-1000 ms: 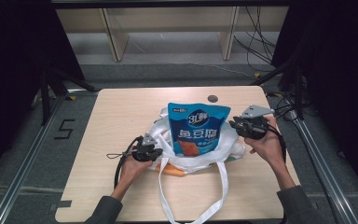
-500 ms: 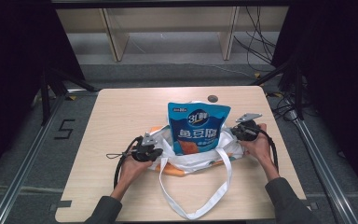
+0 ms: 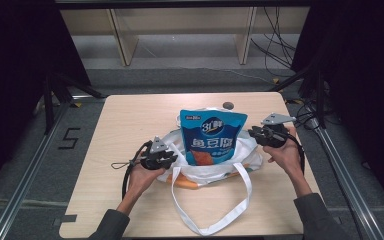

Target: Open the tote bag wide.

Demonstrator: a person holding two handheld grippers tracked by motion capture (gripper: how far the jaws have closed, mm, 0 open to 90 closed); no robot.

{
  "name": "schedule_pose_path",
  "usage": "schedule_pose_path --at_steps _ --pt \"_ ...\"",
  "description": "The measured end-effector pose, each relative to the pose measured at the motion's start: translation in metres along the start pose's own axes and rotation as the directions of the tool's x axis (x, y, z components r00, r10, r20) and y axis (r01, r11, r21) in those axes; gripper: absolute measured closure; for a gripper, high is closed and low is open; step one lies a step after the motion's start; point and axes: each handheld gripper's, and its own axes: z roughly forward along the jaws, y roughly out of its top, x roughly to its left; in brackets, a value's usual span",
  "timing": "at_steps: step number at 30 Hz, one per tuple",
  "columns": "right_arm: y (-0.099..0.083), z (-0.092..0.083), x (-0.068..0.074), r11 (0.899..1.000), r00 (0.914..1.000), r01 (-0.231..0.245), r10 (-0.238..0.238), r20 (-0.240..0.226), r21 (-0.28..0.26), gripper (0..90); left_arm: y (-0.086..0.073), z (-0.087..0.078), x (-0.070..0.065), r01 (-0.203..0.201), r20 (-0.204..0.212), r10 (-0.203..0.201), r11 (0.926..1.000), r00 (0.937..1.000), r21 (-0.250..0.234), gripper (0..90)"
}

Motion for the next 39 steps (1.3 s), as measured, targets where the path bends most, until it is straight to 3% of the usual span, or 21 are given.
schedule_pose_path --at_steps 1,2,5,7,8,9,11,12,14,15,16,18,21,22,23,25,28,32,34,37,39 --pt "0.002 -0.006 0.004 1.000 0.9998 0.008 -0.008 -0.019 -0.002 75.1 0.001 -0.003 -0.002 0.023 0.000 -0.023 0.9996 0.9997 -0.017 74.8" --pt "0.003 -0.011 0.011 1.000 0.9992 -0.003 0.003 -0.040 -0.003 75.2 0.001 -0.007 -0.003 0.011 0.003 -0.011 0.9998 0.9999 -0.015 75.2" --pt "0.003 -0.023 0.024 0.999 0.9939 0.039 -0.037 -0.104 0.022 78.1 0.002 -0.019 -0.009 0.019 0.033 -0.017 0.9989 0.9993 -0.042 76.1" --pt "-0.001 -0.027 0.030 0.999 0.9910 0.032 -0.028 -0.131 0.033 79.6 -0.001 -0.026 -0.015 0.036 0.047 -0.033 0.9974 0.9984 -0.062 77.0" --pt "-0.004 -0.030 0.033 0.999 0.9880 0.015 -0.009 -0.154 0.038 80.6 -0.002 -0.031 -0.017 0.021 0.061 -0.017 0.9981 0.9980 -0.058 77.3" --pt "-0.007 -0.032 0.034 0.999 0.9839 0.032 -0.026 -0.177 0.028 81.5 -0.004 -0.035 -0.022 0.039 0.078 -0.034 0.9966 0.9964 -0.073 77.3" --pt "-0.011 -0.038 0.042 0.999 0.9760 0.016 -0.005 -0.218 0.049 82.3 -0.007 -0.041 -0.025 0.045 0.109 -0.037 0.9963 0.9933 -0.073 77.4" --pt "-0.014 -0.039 0.044 0.999 0.9742 0.038 -0.030 -0.224 0.033 82.4 -0.010 -0.042 -0.028 0.069 0.122 -0.060 0.9954 0.9907 -0.066 77.4" --pt "-0.021 -0.041 0.055 0.995 0.9650 0.069 -0.049 -0.258 0.066 82.7 -0.017 -0.041 -0.033 0.040 0.128 -0.035 0.9985 0.9911 -0.037 76.6" --pt "-0.023 -0.039 0.059 0.992 0.9635 0.094 -0.070 -0.258 0.082 82.9 -0.021 -0.039 -0.034 0.006 0.118 -0.006 1.0000 0.9930 0.004 76.2" --pt "-0.027 -0.036 0.063 0.988 0.9634 0.118 -0.089 -0.253 0.103 83.5 -0.025 -0.034 -0.035 0.002 0.121 -0.006 0.9995 0.9927 0.033 76.1" --pt "-0.034 -0.027 0.069 0.984 0.9693 0.115 -0.082 -0.232 0.133 84.0 -0.031 -0.021 -0.036 0.021 0.103 -0.027 0.9975 0.9944 0.067 76.1" --pt "-0.040 -0.015 0.070 0.979 0.9714 0.118 -0.079 -0.224 0.168 84.7 -0.034 -0.003 -0.032 0.009 0.054 -0.015 0.9940 0.9984 0.109 76.9" --pt "-0.041 -0.012 0.069 0.977 0.9734 0.120 -0.081 -0.214 0.174 85.0 -0.034 0.003 -0.029 -0.010 0.054 0.003 0.9931 0.9985 0.117 79.9" --pt "-0.043 -0.009 0.070 0.974 0.9762 0.120 -0.080 -0.202 0.193 84.5 -0.034 0.009 -0.027 0.017 0.048 -0.023 0.9930 0.9986 0.117 81.8" --pt "-0.051 0.006 0.069 0.961 0.9788 0.132 -0.088 -0.185 0.243 84.9 -0.031 0.013 -0.024 -0.017 0.018 0.014 0.9922 0.9997 0.123 83.1" --pt "-0.055 0.023 0.068 0.952 0.9814 0.126 -0.078 -0.176 0.278 86.8 -0.026 0.021 -0.017 -0.016 -0.007 0.017 0.9919 0.9998 0.126 83.3" --pt "-0.049 0.032 0.064 0.953 0.9863 0.123 -0.087 -0.140 0.277 87.0 -0.022 0.030 -0.011 0.022 -0.020 -0.020 0.9933 0.9996 0.114 83.7" --pt "-0.048 0.037 0.060 0.960 0.9894 0.106 -0.075 -0.124 0.260 87.0 -0.020 0.033 -0.009 0.035 -0.025 -0.033 0.9937 0.9991 0.107 83.7" --pt "-0.043 0.044 0.054 0.959 0.9918 0.089 -0.060 -0.113 0.270 87.0 -0.017 0.037 -0.006 0.028 -0.032 -0.024 0.9926 0.9992 0.118 83.6" --pt "-0.042 0.051 0.051 0.965 0.9944 0.078 -0.057 -0.088 0.249 86.7 -0.016 0.038 -0.003 0.037 -0.027 -0.035 0.9934 0.9990 0.109 83.4"
